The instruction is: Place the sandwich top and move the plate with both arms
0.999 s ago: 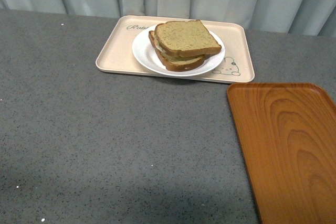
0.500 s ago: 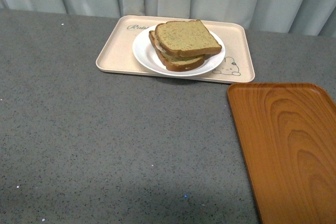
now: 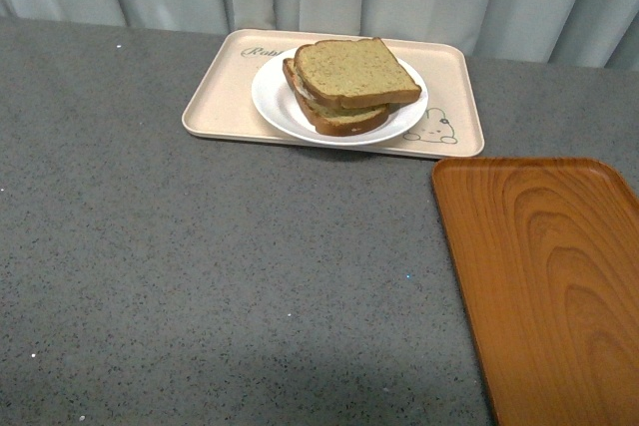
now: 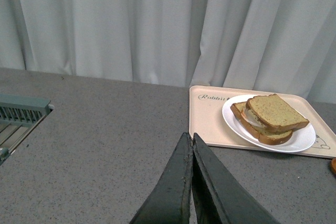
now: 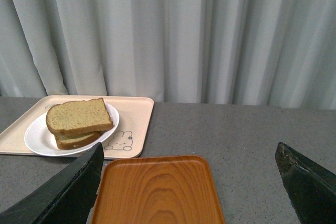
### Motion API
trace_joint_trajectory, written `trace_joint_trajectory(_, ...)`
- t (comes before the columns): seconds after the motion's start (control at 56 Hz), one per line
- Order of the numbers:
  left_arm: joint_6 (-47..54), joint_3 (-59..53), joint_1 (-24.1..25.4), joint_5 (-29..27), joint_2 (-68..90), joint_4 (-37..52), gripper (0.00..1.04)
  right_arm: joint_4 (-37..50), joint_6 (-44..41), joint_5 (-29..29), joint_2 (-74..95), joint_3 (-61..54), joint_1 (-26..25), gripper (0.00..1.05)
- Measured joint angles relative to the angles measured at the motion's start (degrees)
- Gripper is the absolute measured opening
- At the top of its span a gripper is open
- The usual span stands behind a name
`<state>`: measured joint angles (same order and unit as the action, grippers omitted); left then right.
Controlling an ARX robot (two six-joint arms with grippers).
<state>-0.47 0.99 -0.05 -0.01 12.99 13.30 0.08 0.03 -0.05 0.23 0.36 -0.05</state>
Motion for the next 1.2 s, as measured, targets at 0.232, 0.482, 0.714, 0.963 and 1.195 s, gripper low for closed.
trace_joint_trajectory(0.232,0.0,0.0,0.0,0.0,-2.9,-3.0,0.04,0.0,0.0,0.0,0.0,0.0,0.0,0.96)
trace_joint_trajectory(0.482,0.0,0.0,0.0,0.0,-12.7,-13.2,0.04,0.0,0.0,0.0,0.0,0.0,0.0,0.96)
trace_joint_trajectory(0.714,0.0,0.0,0.0,0.0,-12.7,-13.2,0.30,0.0,0.0,0.0,0.0,0.0,0.0,0.96)
trace_joint_trajectory(0.963,0.0,0.0,0.0,0.0,-12.7,-13.2,0.82,0.0,0.0,0.0,0.0,0.0,0.0,0.96)
trace_joint_trajectory(1.195,0.1,0.0,0.0,0.0,-12.7,-13.2,0.98,0.0,0.0,0.0,0.0,0.0,0.0,0.96)
